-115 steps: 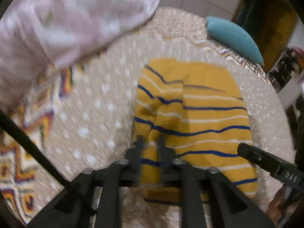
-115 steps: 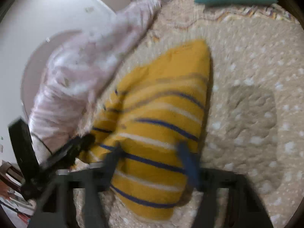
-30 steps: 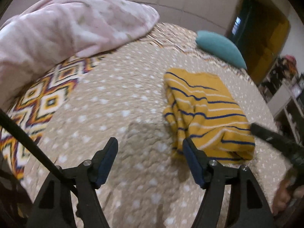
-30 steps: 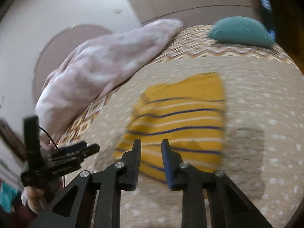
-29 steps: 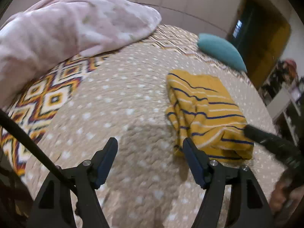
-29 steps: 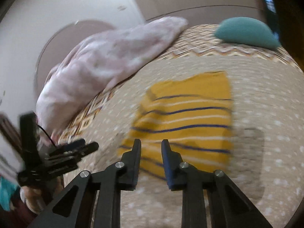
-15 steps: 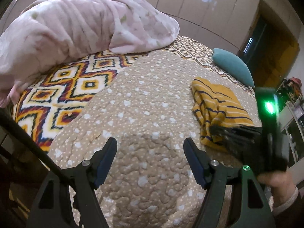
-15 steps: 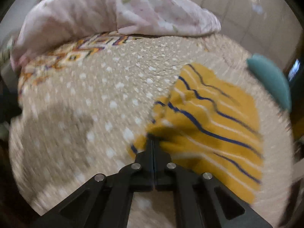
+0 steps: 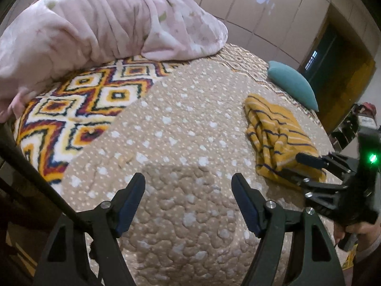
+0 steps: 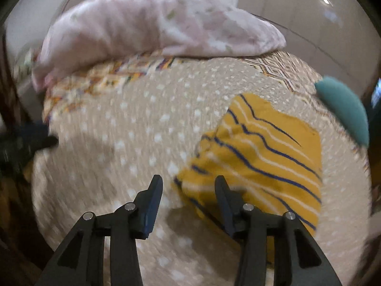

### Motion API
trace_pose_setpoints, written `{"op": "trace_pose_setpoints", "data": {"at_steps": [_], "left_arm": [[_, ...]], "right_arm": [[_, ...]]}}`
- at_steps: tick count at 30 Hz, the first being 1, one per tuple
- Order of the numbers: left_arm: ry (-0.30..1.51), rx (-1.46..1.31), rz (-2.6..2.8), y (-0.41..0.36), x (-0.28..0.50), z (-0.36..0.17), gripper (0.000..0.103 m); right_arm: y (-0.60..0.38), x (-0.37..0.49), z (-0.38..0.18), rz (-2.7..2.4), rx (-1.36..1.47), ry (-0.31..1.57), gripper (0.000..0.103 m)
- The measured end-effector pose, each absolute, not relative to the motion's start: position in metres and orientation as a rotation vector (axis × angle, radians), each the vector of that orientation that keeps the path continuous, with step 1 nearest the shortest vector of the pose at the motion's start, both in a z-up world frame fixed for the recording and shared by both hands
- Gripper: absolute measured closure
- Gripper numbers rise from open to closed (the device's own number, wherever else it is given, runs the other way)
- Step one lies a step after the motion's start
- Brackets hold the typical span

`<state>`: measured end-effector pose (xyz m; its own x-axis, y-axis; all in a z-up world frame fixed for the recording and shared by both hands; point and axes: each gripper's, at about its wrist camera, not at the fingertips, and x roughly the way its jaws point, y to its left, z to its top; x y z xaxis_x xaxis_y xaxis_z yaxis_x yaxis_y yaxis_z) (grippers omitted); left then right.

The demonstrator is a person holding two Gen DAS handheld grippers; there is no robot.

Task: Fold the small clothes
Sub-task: 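Grasp the sweater end again with the right gripper and fold it over, then open the right gripper and withdraw it from the folded sweater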

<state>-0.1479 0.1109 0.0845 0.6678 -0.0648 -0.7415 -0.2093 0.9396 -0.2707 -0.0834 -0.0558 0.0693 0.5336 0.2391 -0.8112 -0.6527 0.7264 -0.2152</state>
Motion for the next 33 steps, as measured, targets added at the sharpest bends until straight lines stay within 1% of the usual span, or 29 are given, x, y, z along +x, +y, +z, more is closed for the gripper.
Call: {"op": "trace_pose_setpoints", "data": {"at_steps": [3,4,5,6,11,12,14,16,17,18,19,20,21,23,26,28,30,31,32,33], "left_arm": [[0.833,-0.327,0.084,0.108,-0.15,0.085,0.029],[0.829,-0.327,0.086,0.109,-0.15,0.086,0.029],[0.824,-0.331,0.09,0.111,-0.151,0.087,0.029],[0.82,-0.339,0.094,0.113,-0.151,0.087,0.029],[0.821,-0.374,0.102,0.12,-0.148,0.084,0.029],[0.826,-0.377,0.1,0.12,-0.147,0.082,0.029],[0.839,-0.379,0.09,0.117,-0.147,0.08,0.029],[0.844,-0.367,0.078,0.113,-0.147,0.08,0.029],[0.842,-0.359,0.076,0.111,-0.148,0.081,0.029],[0.838,-0.355,0.075,0.11,-0.149,0.081,0.029],[0.834,-0.352,0.074,0.11,-0.149,0.082,0.029],[0.831,-0.352,0.075,0.109,-0.149,0.082,0.029],[0.832,-0.356,0.075,0.11,-0.148,0.082,0.029],[0.838,-0.372,0.065,0.11,-0.146,0.08,0.029],[0.848,-0.381,0.048,0.108,-0.143,0.077,0.029],[0.852,-0.376,0.041,0.106,-0.143,0.075,0.029],[0.852,-0.374,0.041,0.106,-0.143,0.074,0.029],[0.853,-0.376,0.043,0.107,-0.143,0.073,0.029],[0.855,-0.384,0.045,0.109,-0.142,0.071,0.029],[0.858,-0.391,0.046,0.111,-0.141,0.07,0.029]], "right_arm": [[-0.045,-0.078,0.047,0.501,-0.68,0.827,0.054],[-0.044,-0.074,0.043,0.465,-0.713,0.811,0.061],[-0.043,-0.067,0.039,0.438,-0.725,0.816,0.082],[-0.044,-0.06,0.038,0.432,-0.703,0.839,0.089],[-0.06,-0.036,0.069,0.5,-0.315,0.906,0.091],[-0.065,-0.029,0.072,0.517,-0.216,0.921,0.091],[-0.066,-0.021,0.062,0.528,-0.122,0.96,0.091],[-0.06,-0.016,0.041,0.532,-0.112,1.027,0.09],[-0.057,-0.017,0.03,0.534,-0.139,1.071,0.085],[-0.055,-0.022,0.028,0.537,-0.168,1.07,0.084],[-0.054,-0.028,0.032,0.544,-0.196,1.048,0.082],[-0.054,-0.034,0.04,0.567,-0.205,1.039,0.077],[-0.056,-0.039,0.054,0.61,-0.188,1.027,0.075],[-0.062,-0.045,0.081,0.646,-0.158,0.963,0.075],[-0.066,-0.038,0.11,0.589,-0.198,0.884,0.075],[-0.059,-0.013,0.111,0.508,-0.266,0.887,0.075],[-0.052,0.013,0.097,0.451,-0.294,0.953,0.075],[-0.05,0.025,0.088,0.441,-0.296,0.995,0.08],[-0.046,0.041,0.075,0.421,-0.307,1.054,0.093],[-0.042,0.054,0.062,0.395,-0.321,1.102,0.096]]}}
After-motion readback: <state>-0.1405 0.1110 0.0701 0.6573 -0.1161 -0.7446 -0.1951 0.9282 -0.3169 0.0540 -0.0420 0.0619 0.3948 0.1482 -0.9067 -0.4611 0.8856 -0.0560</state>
